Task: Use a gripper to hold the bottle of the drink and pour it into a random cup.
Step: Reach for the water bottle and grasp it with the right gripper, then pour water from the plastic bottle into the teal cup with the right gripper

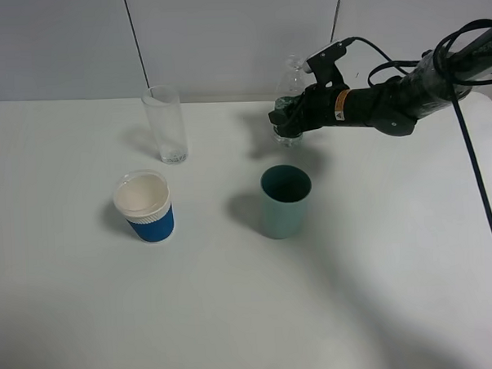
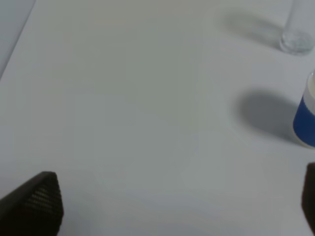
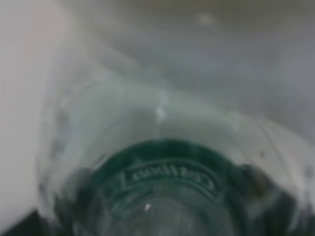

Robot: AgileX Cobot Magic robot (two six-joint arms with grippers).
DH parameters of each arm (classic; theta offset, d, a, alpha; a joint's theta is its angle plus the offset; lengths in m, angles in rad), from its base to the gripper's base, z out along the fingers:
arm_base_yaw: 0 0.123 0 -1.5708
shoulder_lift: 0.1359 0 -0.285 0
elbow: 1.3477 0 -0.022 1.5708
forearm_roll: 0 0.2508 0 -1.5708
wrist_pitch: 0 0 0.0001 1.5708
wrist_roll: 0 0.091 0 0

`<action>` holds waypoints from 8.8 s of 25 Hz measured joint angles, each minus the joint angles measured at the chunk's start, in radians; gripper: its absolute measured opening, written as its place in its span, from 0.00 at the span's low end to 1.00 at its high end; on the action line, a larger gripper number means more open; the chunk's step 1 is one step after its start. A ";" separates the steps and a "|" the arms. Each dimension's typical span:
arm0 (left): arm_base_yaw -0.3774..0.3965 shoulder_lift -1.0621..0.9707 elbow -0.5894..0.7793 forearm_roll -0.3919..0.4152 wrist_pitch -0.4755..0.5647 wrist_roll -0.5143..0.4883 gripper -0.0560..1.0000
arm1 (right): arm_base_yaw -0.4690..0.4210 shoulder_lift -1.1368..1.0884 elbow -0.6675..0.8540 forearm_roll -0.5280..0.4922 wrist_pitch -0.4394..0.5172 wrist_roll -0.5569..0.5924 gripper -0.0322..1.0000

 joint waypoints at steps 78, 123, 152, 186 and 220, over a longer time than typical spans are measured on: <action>0.000 0.000 0.000 0.001 0.000 0.000 0.98 | 0.252 -0.847 0.588 -0.267 0.726 0.047 0.57; 0.000 0.000 0.000 0.000 0.000 0.000 0.98 | 0.497 -0.634 0.465 -0.668 1.150 0.012 0.57; 0.000 0.000 0.000 0.000 0.000 0.000 0.98 | 0.437 -0.634 0.463 -0.772 1.011 -0.222 0.57; 0.000 0.000 0.000 0.000 0.000 0.000 0.98 | 0.437 -0.634 0.463 -0.787 1.068 -0.449 0.57; 0.000 0.000 0.000 0.000 0.000 0.000 0.98 | 0.442 -0.634 0.463 -0.775 1.097 -0.459 0.57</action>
